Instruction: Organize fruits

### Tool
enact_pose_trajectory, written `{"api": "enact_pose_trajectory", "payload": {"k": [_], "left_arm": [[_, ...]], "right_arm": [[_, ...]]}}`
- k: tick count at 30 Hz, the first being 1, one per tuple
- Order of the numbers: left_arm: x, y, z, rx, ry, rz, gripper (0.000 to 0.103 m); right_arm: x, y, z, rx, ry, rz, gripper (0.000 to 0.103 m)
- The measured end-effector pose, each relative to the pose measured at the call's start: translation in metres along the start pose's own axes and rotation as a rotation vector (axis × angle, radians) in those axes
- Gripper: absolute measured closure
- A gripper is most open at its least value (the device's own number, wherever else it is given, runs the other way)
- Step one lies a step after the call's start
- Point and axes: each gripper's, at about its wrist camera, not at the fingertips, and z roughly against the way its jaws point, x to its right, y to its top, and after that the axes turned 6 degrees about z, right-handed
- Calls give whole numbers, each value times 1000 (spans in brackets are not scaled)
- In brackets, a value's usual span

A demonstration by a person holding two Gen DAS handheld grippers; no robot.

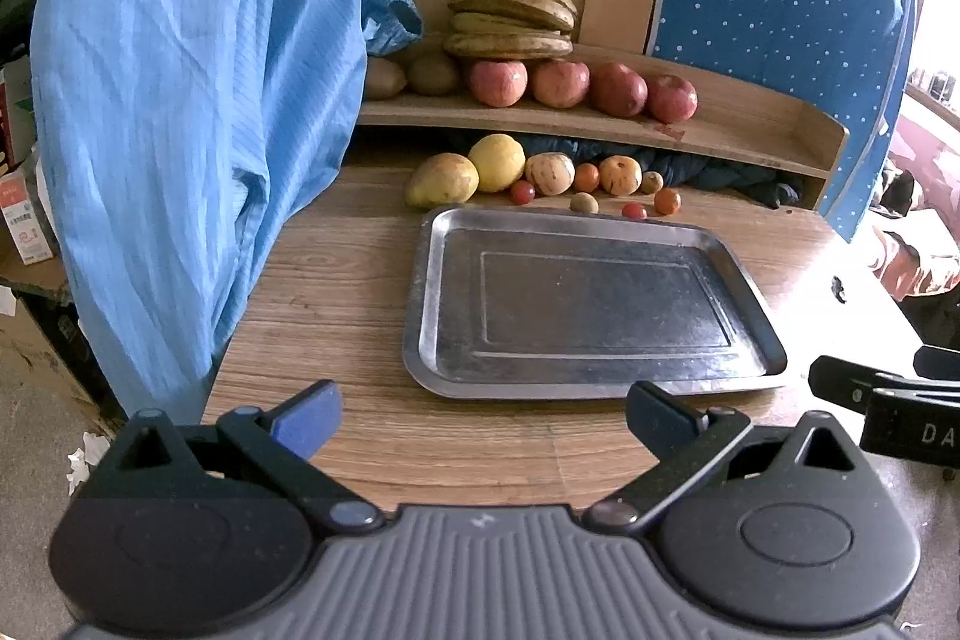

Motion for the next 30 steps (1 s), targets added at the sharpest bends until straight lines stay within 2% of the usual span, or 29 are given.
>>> {"api": "enact_pose_trajectory", "payload": {"k": [20,30], "left_arm": [[11,8,-16,-38,40,15,0],[29,25,-39,-51,98,59,0]], "right_arm": [[12,4,-16,-29,17,2,0],[24,28,-37,-11,97,71,0]]}}
